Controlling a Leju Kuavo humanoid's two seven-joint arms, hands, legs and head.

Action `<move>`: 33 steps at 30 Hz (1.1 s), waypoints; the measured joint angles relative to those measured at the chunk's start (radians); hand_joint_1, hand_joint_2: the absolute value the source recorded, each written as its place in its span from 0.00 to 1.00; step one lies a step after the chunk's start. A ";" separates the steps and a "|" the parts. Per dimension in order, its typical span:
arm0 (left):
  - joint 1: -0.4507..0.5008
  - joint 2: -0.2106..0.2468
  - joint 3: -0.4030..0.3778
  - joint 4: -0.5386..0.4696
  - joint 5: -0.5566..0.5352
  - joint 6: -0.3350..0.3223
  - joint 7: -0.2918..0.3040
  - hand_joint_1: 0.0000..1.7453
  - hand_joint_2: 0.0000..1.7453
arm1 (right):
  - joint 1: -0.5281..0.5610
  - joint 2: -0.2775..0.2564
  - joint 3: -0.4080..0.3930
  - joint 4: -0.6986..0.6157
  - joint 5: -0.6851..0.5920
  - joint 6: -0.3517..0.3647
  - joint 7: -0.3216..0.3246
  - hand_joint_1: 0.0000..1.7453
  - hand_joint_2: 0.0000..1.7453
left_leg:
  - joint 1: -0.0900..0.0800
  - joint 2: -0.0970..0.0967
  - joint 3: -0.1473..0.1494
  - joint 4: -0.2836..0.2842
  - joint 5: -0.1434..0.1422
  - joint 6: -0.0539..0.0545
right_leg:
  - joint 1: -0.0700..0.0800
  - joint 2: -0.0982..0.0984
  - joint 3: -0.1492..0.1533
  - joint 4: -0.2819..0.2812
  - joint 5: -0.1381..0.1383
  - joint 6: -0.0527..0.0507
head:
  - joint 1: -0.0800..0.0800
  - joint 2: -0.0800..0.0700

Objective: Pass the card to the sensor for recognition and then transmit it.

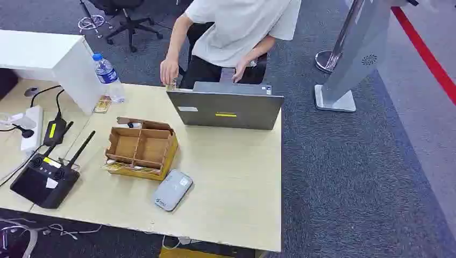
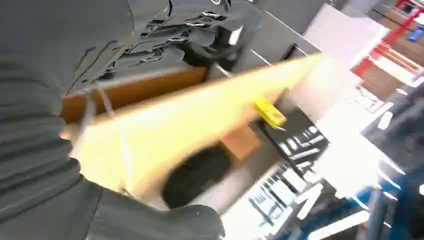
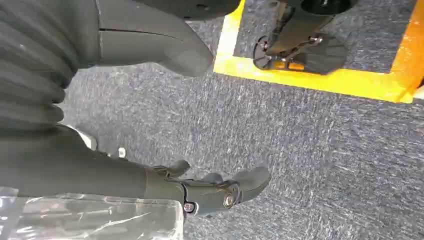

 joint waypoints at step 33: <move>-0.561 -0.288 -1.460 -0.807 -2.089 0.752 0.313 0.00 1.00 | -0.030 0.040 -0.005 -0.003 0.159 0.002 0.050 0.00 1.00 | -0.002 0.001 -0.006 0.004 0.009 0.004 | -0.003 0.001 -0.005 -0.002 0.012 0.005 | 0.000 0.000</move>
